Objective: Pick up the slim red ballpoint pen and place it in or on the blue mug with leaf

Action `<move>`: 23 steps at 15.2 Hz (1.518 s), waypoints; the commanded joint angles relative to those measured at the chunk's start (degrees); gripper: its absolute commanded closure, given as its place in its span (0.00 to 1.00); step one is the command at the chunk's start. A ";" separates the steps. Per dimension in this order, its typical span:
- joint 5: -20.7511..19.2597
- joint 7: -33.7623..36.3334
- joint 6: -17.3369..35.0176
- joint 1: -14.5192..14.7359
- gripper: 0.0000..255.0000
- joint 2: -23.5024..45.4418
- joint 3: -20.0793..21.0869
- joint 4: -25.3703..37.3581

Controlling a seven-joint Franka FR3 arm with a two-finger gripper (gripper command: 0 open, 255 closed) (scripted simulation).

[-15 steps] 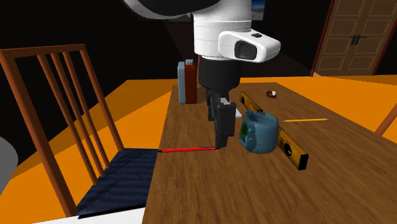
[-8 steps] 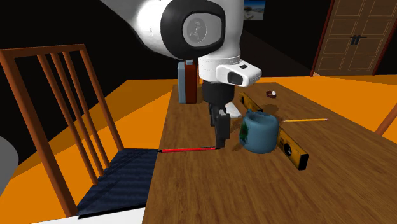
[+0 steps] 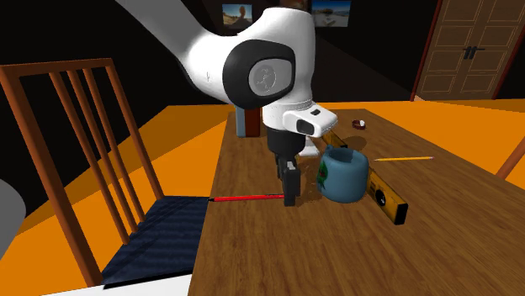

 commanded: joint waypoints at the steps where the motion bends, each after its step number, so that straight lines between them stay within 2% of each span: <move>1: -0.54 0.36 1.54 -0.22 0.00 1.22 0.29 -0.35; 8: -0.54 0.36 1.52 -0.21 0.00 1.21 0.28 -0.34; 9: -0.54 0.36 1.52 -0.21 1.00 1.21 0.28 -0.34; 18: -0.55 0.37 1.54 -0.19 1.00 1.22 0.25 -0.35; 23: 0.61 -0.51 -3.04 0.23 1.00 -1.92 -0.58 1.26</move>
